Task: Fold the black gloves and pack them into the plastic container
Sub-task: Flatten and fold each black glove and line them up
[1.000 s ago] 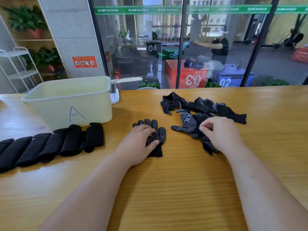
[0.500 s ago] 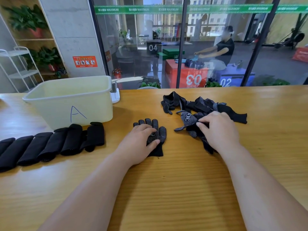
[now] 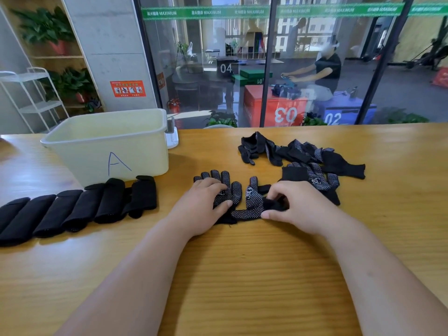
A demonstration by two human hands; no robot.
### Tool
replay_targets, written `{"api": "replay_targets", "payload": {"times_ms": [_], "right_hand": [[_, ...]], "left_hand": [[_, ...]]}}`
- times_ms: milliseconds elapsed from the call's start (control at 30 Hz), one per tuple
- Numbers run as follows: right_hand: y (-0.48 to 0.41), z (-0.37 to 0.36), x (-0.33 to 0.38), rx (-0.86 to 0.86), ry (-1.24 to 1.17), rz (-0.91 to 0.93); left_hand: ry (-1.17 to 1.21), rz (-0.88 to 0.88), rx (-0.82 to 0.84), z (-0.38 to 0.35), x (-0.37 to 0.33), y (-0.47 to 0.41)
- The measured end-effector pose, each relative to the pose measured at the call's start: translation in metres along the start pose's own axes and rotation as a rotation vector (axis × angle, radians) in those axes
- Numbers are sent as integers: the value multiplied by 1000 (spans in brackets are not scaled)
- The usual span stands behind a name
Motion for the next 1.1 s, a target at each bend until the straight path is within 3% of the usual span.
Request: {"api": "replay_targets", "payload": {"times_ms": [267,467,633,767,833,967,1033,1100], "right_hand": [[3,16,-39,-309,45,-228],[22,45,5,-624,-194,53],[16,82,45,-503,-411,76],[-1,100,64,-358,-203,-13],[-8,107,69,-424,-140,-2],[-3,115,72,-700,-64,230],[2,103,70,-661,-31,372],[1,72,57,-484,16,405]], "left_hand": [[-44,6,55,1,-3,6],[-46,-22,87,1,7,39],[55,-54,27,5,16,49],[55,-43,20,6,14,49],[55,-39,14,7,14,49],[56,-32,7,8,14,50],[52,-33,8,8,14,50],[47,-30,15,8,15,49]]}}
Point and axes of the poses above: each hand's wrist, its own y-axis away from the middle knuckle, its own z-axis out of the back of the hand, x = y × z, the point moved 4 cm from there along -y, towards the middle knuckle, and after that the axes turned 11 degrees about x, right-handed, at the moved point
